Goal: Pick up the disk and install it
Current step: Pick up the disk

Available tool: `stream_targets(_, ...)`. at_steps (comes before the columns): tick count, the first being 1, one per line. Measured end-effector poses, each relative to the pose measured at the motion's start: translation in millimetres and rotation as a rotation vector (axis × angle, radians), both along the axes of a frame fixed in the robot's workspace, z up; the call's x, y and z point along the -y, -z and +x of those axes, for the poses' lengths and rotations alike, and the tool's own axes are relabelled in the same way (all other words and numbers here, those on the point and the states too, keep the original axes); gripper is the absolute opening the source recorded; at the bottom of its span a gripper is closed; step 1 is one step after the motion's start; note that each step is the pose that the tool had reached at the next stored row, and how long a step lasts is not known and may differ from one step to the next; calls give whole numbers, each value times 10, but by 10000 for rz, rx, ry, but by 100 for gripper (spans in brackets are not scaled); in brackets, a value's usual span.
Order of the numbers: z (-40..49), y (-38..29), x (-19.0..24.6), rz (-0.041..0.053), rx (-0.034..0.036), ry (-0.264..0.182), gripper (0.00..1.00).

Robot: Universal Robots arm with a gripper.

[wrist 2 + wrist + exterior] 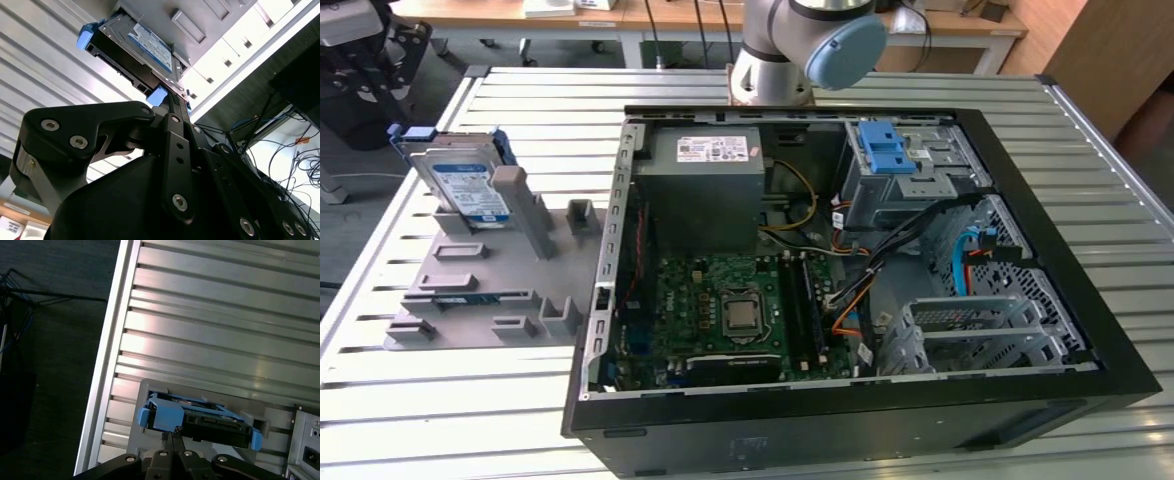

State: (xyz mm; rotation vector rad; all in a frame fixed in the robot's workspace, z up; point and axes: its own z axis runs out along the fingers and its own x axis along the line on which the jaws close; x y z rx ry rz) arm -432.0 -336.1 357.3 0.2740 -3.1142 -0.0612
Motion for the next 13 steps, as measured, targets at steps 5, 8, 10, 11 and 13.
stream_targets(5,0,0,0,0,0,-187,11)
stream_targets(8,0,0,0,0,0,-293,11)
stream_targets(10,0,0,0,0,0,-365,11)
stream_targets(11,0,0,0,0,0,-404,11)
stream_targets(13,0,0,0,0,0,-479,11)
